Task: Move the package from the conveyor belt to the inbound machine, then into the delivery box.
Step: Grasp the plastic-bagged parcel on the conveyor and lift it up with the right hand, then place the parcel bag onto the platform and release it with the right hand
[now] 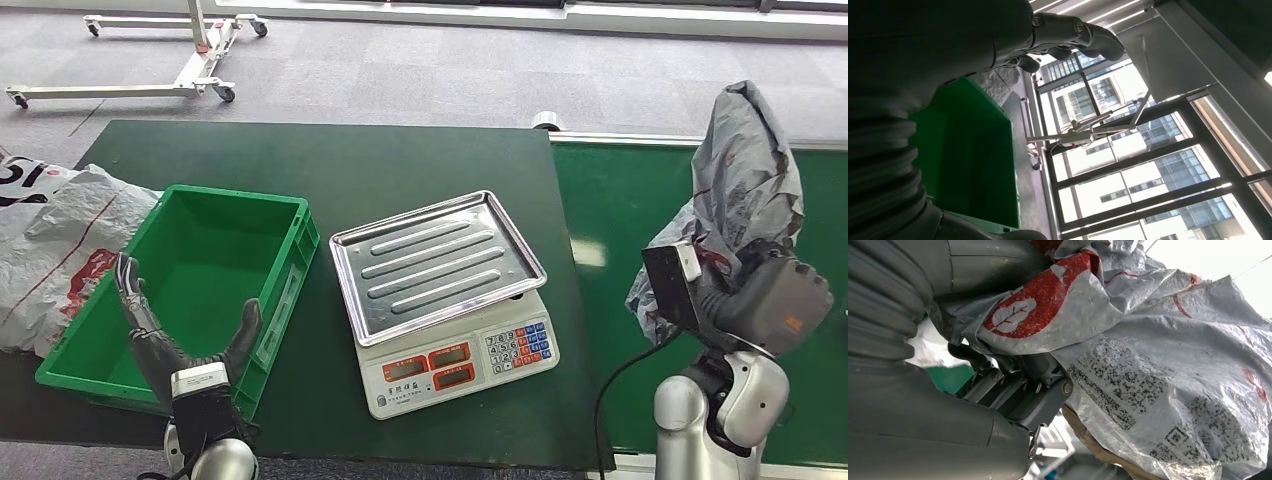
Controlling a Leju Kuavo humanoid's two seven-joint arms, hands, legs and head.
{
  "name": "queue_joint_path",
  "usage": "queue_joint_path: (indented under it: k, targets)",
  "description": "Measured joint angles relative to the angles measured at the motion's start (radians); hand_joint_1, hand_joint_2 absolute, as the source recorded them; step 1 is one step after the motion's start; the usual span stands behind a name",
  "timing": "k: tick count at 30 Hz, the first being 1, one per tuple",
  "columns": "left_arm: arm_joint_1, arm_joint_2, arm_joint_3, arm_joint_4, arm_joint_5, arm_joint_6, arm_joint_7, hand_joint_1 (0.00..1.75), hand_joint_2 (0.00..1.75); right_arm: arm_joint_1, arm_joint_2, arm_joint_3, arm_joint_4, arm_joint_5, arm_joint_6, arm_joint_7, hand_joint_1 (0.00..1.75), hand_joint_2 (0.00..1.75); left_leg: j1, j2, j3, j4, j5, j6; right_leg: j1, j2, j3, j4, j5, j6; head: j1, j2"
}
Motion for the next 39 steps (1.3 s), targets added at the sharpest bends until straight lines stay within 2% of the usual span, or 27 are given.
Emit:
queue_joint_path:
  k: [2,4,6,7,13,20,21,24,25,29,39]
  targets:
    - [-0.005,0.001,-0.002,0.006,0.009,0.006,-0.004,0.00,1.75,-0.002,0.000,0.014,-0.016,-0.022,-0.027,-0.031,1.75,1.75,0.000,0.000,0.000,0.000,0.000,0.000,0.000,0.000,0.000,0.000,0.000,0.000,0.000,0.000]
    - [-0.019,0.006,-0.009,0.019,0.029,0.016,-0.014,0.00,1.75,-0.006,-0.001,0.090,-0.041,-0.106,-0.021,-0.148,1.75,1.75,0.000,0.001,0.001,0.000,0.000,0.000,0.000,0.001,0.001,0.000,0.000,0.000,0.000,0.000]
    - [-0.034,0.012,-0.015,0.031,0.045,0.019,-0.023,0.00,1.75,-0.009,-0.004,0.196,-0.051,-0.170,0.042,-0.265,1.75,1.75,0.000,0.003,0.001,0.000,0.001,0.000,0.001,0.002,0.001,0.000,0.001,0.000,0.000,0.000]
    - [-0.039,0.013,-0.016,0.036,0.048,0.017,-0.025,0.00,1.75,-0.010,-0.005,0.239,-0.051,-0.171,0.068,-0.287,1.75,1.75,0.000,0.002,0.001,0.000,0.001,-0.001,0.001,0.002,0.001,0.000,0.001,0.000,0.000,0.000]
    - [-0.059,0.018,-0.025,0.057,0.051,0.009,-0.027,0.00,1.75,-0.024,-0.016,0.458,-0.044,-0.146,0.108,-0.284,1.75,1.75,0.002,0.001,0.001,0.000,0.002,-0.002,0.002,0.001,0.001,0.000,0.000,-0.001,0.000,0.000]
    - [-0.080,0.020,-0.029,0.076,0.051,0.005,-0.027,0.00,1.75,-0.033,-0.036,0.585,-0.015,-0.140,0.104,-0.275,1.75,1.75,0.002,0.001,0.000,0.000,0.001,-0.001,0.001,0.001,0.000,0.000,0.000,0.000,0.000,0.000]
    - [-0.081,0.020,-0.030,0.078,0.051,0.005,-0.027,0.00,1.75,-0.037,-0.038,0.596,-0.009,-0.140,0.099,-0.269,1.68,1.75,0.002,0.001,0.000,0.000,0.001,-0.001,0.001,0.001,0.000,0.000,0.000,0.000,0.000,0.000]
    - [-0.083,0.022,-0.030,0.084,0.052,0.008,-0.027,0.00,1.75,-0.053,-0.046,0.616,0.010,-0.141,0.084,-0.254,0.38,1.75,0.002,0.001,0.000,0.000,0.001,-0.001,0.001,0.001,0.000,0.000,0.000,0.000,0.000,0.000]
    - [-0.083,0.023,-0.030,0.085,0.053,0.011,-0.028,0.00,1.75,-0.058,-0.049,0.620,0.016,-0.141,0.076,-0.250,0.00,1.75,0.002,0.001,0.000,0.000,0.001,-0.001,0.002,0.001,0.000,0.000,0.001,-0.001,0.000,0.000]
    - [-0.081,0.027,-0.030,0.089,0.063,0.024,-0.036,0.00,1.75,-0.074,-0.061,0.634,0.039,-0.139,0.040,-0.231,0.00,1.75,0.002,0.001,0.000,0.000,0.001,-0.001,0.002,0.001,0.000,0.000,0.001,-0.001,0.000,0.000]
    - [-0.075,0.028,-0.030,0.088,0.065,0.029,-0.039,0.00,1.75,-0.077,-0.077,0.669,0.074,-0.115,0.024,-0.210,0.00,1.75,0.002,0.001,0.000,0.000,0.001,-0.001,0.002,0.001,0.000,0.000,0.000,0.000,0.000,0.000]
